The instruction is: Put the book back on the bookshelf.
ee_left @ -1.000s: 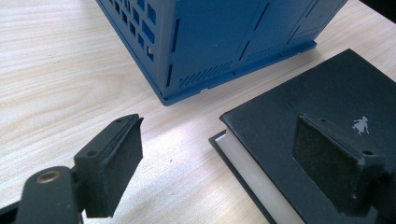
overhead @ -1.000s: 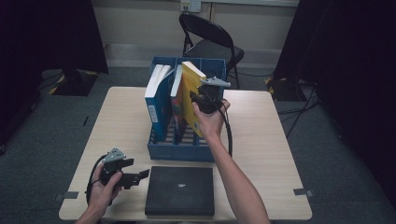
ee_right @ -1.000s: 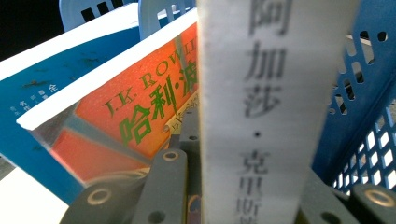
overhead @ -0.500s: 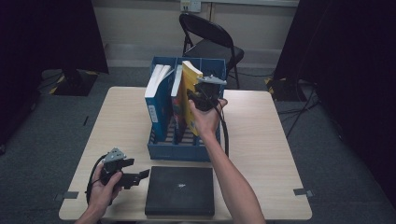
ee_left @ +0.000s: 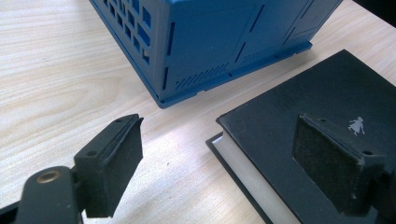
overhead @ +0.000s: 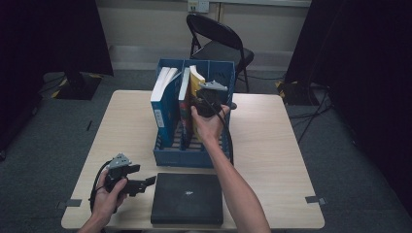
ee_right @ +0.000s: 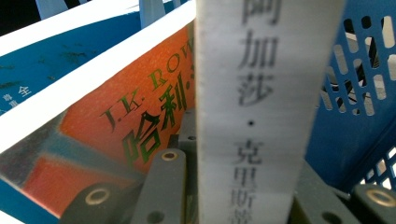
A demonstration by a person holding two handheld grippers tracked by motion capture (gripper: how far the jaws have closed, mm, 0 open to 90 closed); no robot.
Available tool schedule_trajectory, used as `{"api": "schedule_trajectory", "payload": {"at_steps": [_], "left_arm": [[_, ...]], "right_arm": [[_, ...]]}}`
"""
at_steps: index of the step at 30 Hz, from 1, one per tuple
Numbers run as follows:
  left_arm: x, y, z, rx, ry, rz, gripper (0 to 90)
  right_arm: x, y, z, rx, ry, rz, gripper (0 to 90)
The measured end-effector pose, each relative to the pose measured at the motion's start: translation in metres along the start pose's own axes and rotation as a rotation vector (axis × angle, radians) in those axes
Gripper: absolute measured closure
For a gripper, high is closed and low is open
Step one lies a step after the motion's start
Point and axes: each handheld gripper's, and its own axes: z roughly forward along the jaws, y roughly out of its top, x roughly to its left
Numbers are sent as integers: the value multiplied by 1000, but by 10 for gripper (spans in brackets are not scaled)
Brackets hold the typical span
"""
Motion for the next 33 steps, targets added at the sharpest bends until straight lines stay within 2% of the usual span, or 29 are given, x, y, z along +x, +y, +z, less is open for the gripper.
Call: {"api": "schedule_trajectory", "payload": {"at_steps": [13, 22, 31, 33], "left_arm": [[0, 1, -1, 2, -9, 6, 159], [0, 1, -1, -4, -12, 7, 159], [0, 1, -1, 4, -7, 8, 159], [0, 1, -1, 5, -9, 7, 159]], "right_arm": [[-2, -11, 9, 6, 11, -23, 744], [-1, -23, 23, 13, -25, -24, 741], [2, -29, 27, 38, -27, -36, 714], [1, -32, 26, 27, -16, -27, 712]]}}
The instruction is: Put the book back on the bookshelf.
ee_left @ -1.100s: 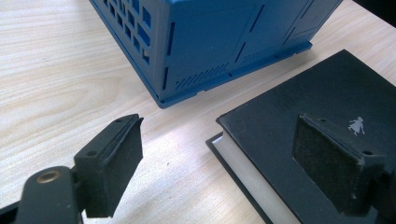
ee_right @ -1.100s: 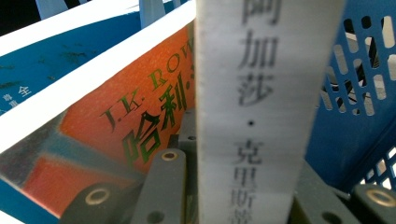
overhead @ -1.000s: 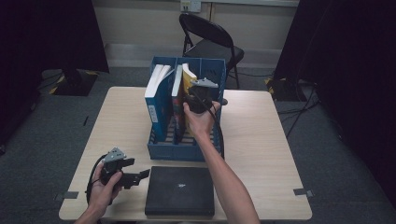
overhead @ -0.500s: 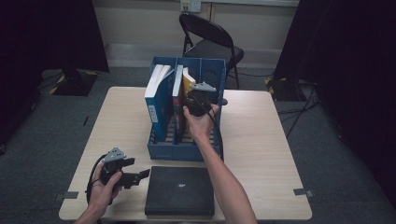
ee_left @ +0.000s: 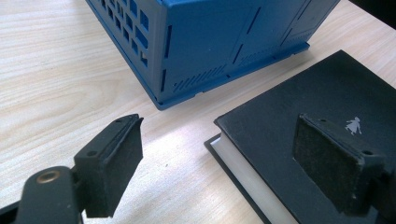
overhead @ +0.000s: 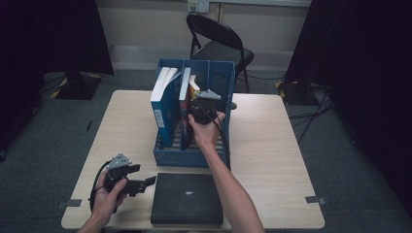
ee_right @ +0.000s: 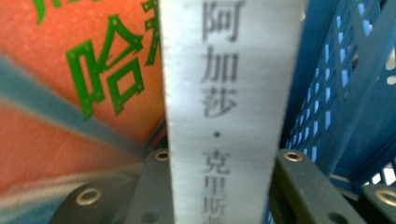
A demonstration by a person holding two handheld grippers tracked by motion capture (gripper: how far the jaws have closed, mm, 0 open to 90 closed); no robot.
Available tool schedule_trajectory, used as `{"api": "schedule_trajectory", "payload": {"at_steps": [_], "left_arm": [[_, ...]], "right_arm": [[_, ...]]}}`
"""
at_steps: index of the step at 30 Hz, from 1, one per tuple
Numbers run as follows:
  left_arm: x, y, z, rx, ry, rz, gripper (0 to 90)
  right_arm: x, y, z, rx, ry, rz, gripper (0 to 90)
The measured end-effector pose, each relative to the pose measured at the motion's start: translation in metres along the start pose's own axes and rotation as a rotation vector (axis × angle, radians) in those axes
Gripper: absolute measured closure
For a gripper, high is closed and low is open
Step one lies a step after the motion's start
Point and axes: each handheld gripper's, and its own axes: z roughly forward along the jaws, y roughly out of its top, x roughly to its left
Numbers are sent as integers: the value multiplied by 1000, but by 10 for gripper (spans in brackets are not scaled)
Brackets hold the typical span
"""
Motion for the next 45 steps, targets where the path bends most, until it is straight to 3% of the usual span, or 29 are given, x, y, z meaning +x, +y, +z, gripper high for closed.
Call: {"api": "schedule_trajectory", "payload": {"at_steps": [3, 6, 21, 24, 27, 30, 33, 45], "left_arm": [[0, 0, 1, -5, 3, -3, 159], [0, -1, 0, -5, 6, -4, 159], [0, -1, 1, 4, 6, -7, 159], [-1, -1, 1, -3, 7, -7, 159], [-1, -1, 1, 3, 9, -5, 159], [-1, -1, 2, 2, 7, -4, 159], [-1, 0, 3, 7, 9, -7, 159], [0, 0, 1, 6, 8, -6, 159]], "right_arm": [[0, 0, -2, 9, 6, -16, 691], [-2, -3, -8, 20, 41, -11, 658], [0, -18, -33, -4, 102, -26, 542], [1, -16, -35, 1, 98, -32, 548], [2, -16, -35, 12, 64, -47, 680], [-1, -15, -35, 4, 38, -28, 748], [-3, -14, -33, -19, 24, 1, 755], [-4, 2, -19, -71, -22, 17, 757]]}}
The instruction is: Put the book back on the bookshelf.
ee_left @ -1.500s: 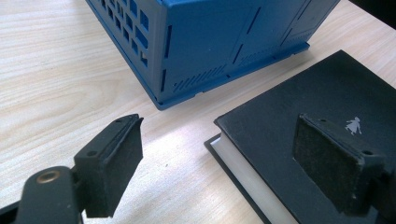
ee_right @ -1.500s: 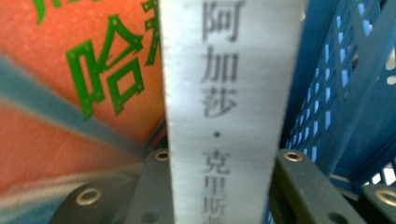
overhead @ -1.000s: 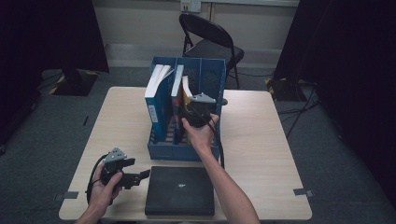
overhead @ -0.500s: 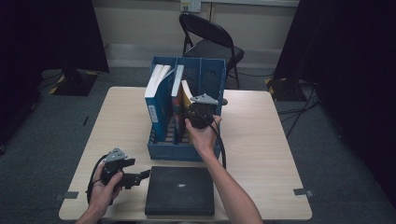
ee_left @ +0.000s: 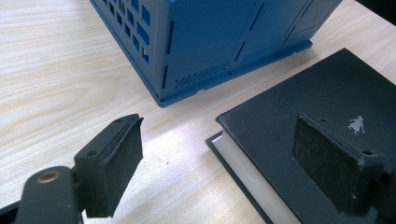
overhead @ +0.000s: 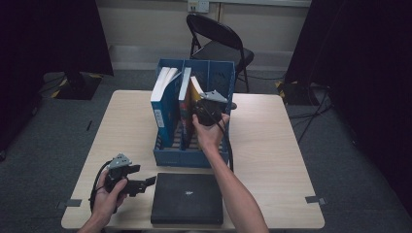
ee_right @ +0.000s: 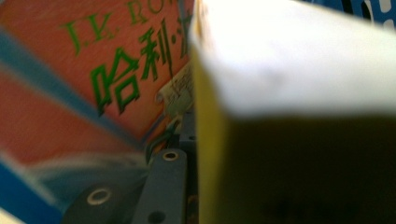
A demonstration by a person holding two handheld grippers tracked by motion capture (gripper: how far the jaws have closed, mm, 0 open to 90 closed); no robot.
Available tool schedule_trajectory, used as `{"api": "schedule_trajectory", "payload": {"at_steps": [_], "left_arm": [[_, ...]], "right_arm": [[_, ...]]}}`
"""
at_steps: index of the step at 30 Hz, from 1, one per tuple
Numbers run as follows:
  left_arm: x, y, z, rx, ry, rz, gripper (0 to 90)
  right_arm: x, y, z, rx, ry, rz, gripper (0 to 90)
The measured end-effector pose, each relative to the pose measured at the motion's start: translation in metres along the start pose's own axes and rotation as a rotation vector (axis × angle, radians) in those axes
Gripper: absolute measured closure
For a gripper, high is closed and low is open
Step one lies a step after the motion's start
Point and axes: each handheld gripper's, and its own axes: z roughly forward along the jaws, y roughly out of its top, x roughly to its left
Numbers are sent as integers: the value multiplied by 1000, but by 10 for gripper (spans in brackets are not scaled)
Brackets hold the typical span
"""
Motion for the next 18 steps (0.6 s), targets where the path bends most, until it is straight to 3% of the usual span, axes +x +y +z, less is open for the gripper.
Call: {"api": "schedule_trajectory", "payload": {"at_steps": [9, 18], "left_arm": [[0, -1, 0, 12, 2, 6, 159], [-1, 0, 1, 2, -1, 3, 159]], "right_arm": [[0, 2, 14, -6, -22, 1, 756], [-1, -3, 16, 7, 4, 11, 736]]}}
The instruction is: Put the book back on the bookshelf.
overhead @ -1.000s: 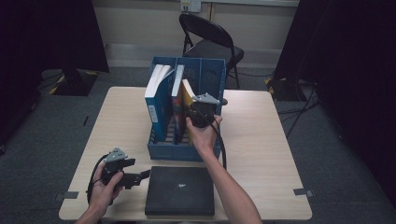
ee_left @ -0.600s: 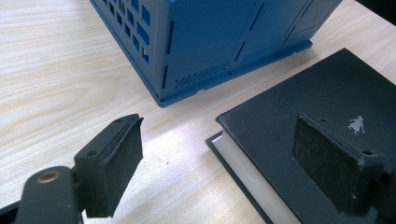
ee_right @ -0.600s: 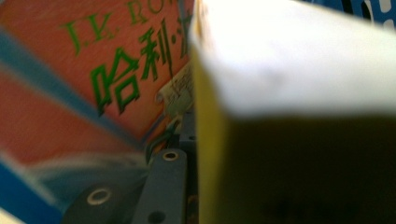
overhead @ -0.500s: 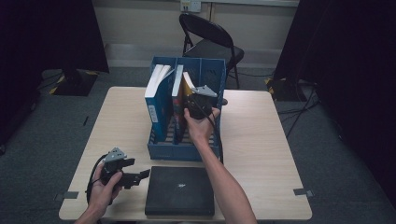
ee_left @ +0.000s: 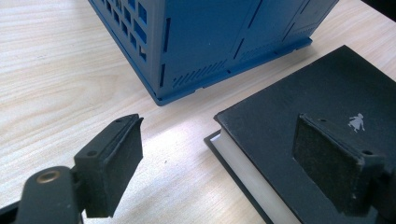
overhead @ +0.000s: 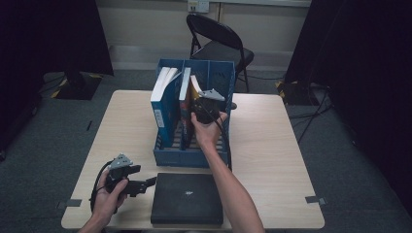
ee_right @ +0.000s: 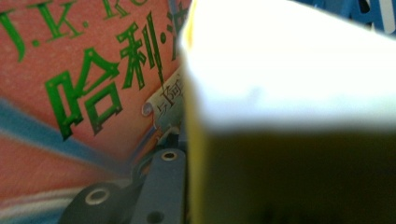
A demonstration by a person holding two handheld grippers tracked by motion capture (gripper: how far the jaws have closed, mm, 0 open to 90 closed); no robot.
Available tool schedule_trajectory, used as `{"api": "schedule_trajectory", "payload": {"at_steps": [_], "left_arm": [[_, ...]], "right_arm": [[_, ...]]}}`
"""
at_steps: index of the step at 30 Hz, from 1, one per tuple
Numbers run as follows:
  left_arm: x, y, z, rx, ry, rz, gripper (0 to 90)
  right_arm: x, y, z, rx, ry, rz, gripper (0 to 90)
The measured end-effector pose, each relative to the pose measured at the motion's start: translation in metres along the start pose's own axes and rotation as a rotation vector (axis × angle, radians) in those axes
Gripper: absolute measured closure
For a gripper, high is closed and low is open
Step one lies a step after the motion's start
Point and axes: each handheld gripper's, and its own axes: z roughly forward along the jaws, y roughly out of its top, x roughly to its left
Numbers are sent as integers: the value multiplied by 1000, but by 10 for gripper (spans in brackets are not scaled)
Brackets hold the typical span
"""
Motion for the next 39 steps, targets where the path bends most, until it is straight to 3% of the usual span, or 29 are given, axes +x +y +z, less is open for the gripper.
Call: {"api": "schedule_trajectory", "payload": {"at_steps": [8, 18, 21, 23, 29, 39], "left_arm": [[-3, 1, 0, 3, -7, 7, 159], [0, 0, -1, -2, -2, -4, 159], [-1, 0, -1, -2, -1, -2, 159], [-1, 0, 0, 2, -2, -1, 159], [-2, 0, -1, 1, -2, 1, 159], [-2, 0, 0, 2, 1, 1, 159]], "right_arm": [[2, -9, -7, 19, 31, -23, 690], [2, -14, -15, 38, 77, -46, 563], [2, -17, -19, 48, 90, -76, 535], [0, -22, -24, 57, 119, -76, 522], [-1, -29, -34, 77, 174, -99, 522], [-5, -47, -48, 106, 238, -152, 624]]}}
